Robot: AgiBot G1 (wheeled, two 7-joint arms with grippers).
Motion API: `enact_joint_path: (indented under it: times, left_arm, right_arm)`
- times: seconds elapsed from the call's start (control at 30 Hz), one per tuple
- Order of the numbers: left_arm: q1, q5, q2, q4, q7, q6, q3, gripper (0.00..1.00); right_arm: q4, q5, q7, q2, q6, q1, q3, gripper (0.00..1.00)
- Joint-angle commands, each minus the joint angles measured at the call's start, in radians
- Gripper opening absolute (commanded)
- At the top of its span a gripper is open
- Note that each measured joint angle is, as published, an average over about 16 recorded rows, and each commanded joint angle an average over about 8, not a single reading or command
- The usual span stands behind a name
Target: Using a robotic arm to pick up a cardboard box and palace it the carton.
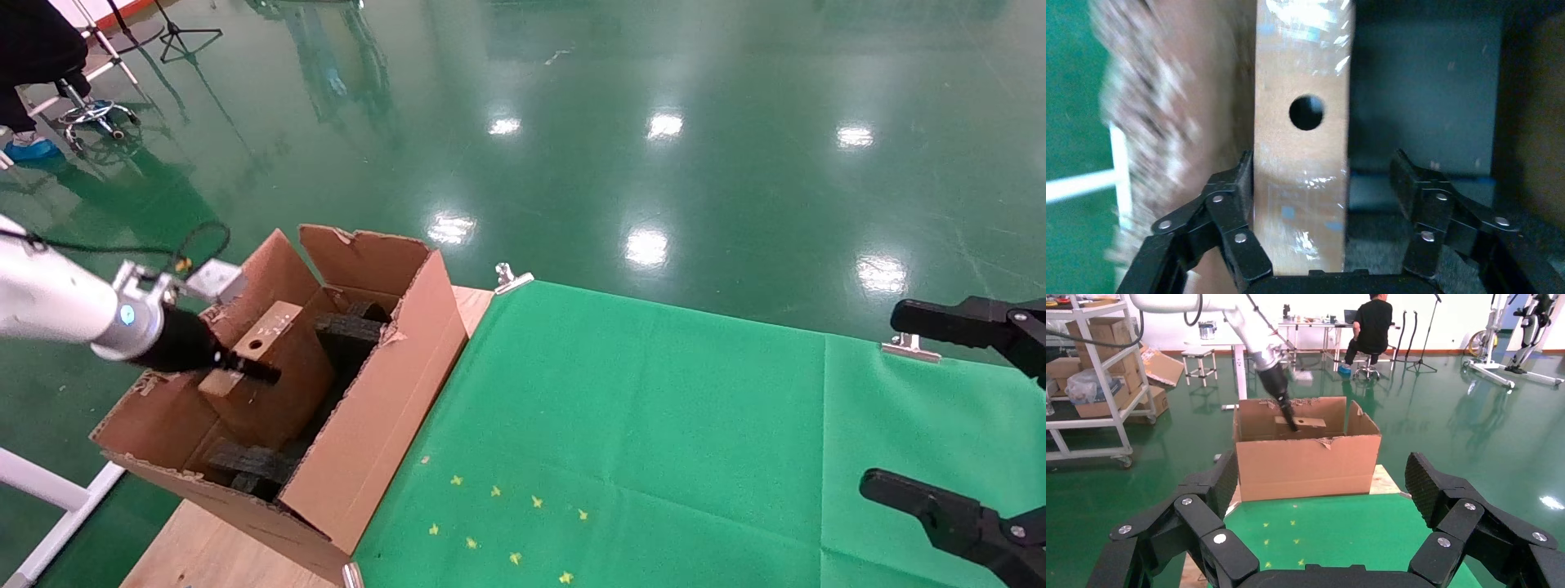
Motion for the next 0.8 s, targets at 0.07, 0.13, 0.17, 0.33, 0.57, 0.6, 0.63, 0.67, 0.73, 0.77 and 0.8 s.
enact_joint_path:
  times: [0.07,0.13,0.17,0.33,0.57,0.6,0.63,0.67,0.73,0.77,0.8]
  left_arm:
    - [-0.025,-0.011,-0.011,-0.027,0.017,0.015,-0.008,1.00]
    - [-0.043,-0.042,-0.037,-0.071,0.040,0.040,-0.028,1.00]
    - [-0.050,-0.063,-0.052,-0.096,0.052,0.054,-0.041,1.00]
    - [-0.054,-0.192,-0.143,-0.244,0.115,0.136,-0.114,1.00]
    - [-0.041,-0.263,-0.203,-0.397,0.130,0.192,-0.133,1.00]
    - [-0.041,-0.266,-0.205,-0.404,0.128,0.194,-0.132,1.00]
    - [-0.042,-0.269,-0.206,-0.412,0.126,0.196,-0.130,1.00]
    - [-0.042,-0.267,-0.207,-0.416,0.125,0.197,-0.129,1.00]
    - [-0.040,-0.261,-0.205,-0.414,0.127,0.196,-0.128,1.00]
    - [-0.038,-0.260,-0.205,-0.413,0.128,0.196,-0.129,1.00]
    - [-0.035,-0.261,-0.204,-0.412,0.131,0.196,-0.132,1.00]
  right_arm:
    - [0.000,0.000,0.000,0.000,0.000,0.000,0.000,1.00]
    - [0.000,0.000,0.000,0.000,0.000,0.000,0.000,1.00]
    - [0.000,0.000,0.000,0.000,0.000,0.000,0.000,1.00]
    - [0.000,0.000,0.000,0.000,0.000,0.000,0.000,1.00]
    - [0.000,0.000,0.000,0.000,0.000,0.000,0.000,1.00]
    - [0.000,0.000,0.000,0.000,0.000,0.000,0.000,1.00]
    - [0.000,0.000,0.000,0.000,0.000,0.000,0.000,1.00]
    - [0.000,0.000,0.000,0.000,0.000,0.000,0.000,1.00]
    - [0.000,0.000,0.000,0.000,0.000,0.000,0.000,1.00]
    - [0.000,0.000,0.000,0.000,0.000,0.000,0.000,1.00]
    - [0.000,0.000,0.000,0.000,0.000,0.000,0.000,1.00]
